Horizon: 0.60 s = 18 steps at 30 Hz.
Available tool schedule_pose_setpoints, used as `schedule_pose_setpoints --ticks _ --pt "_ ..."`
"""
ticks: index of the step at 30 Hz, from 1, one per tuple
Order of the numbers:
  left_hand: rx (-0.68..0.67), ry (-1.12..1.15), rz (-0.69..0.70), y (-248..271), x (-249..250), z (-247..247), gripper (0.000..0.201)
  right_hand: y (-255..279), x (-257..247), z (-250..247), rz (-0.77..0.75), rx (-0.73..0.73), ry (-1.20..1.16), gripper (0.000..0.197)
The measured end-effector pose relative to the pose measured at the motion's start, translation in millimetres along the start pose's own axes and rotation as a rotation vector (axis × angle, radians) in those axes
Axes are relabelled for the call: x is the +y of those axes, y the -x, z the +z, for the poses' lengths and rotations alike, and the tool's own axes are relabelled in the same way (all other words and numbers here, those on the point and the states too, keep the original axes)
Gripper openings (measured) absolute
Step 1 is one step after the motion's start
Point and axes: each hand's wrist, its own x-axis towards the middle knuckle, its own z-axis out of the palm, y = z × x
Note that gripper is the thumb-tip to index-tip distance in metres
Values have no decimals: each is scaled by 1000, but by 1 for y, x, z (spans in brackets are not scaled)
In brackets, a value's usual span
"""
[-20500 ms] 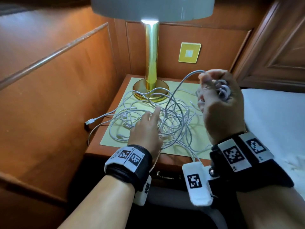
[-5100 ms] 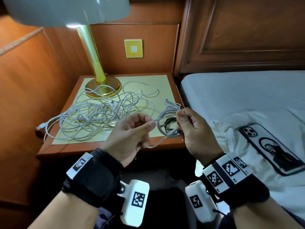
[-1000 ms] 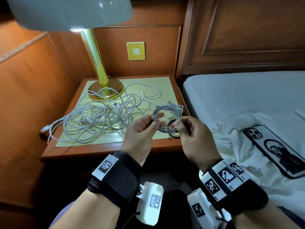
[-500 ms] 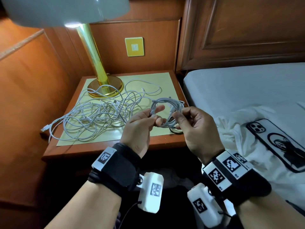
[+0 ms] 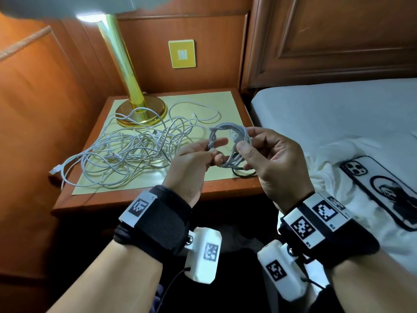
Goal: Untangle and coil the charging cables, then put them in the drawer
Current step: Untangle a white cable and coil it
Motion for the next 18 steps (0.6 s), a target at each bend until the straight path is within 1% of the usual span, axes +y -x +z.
schedule_pose_setpoints --ticks 3,6,7,10,12,15,18 --pt "-47 -6 22 0 -1 -1 35 1 -3 2 53 26 -80 18" --pt "-38 -38 50 -2 1 -3 33 -3 -4 0 127 35 -156 30" --pt "-27 -52 68 -3 0 -4 33 -4 -5 -1 155 20 -201 32" --pt "-19 -73 79 -2 -2 -9 33 -4 -10 1 211 -97 -277 28" --pt "-18 -85 79 -2 -1 -10 33 -5 -12 1 212 -158 -248 25" --pt "-16 -134 85 -1 -5 -10 33 -6 -8 0 215 -221 -120 15" --pt "-36 -123 49 2 -5 -8 32 -8 -7 -2 239 -263 -61 19"
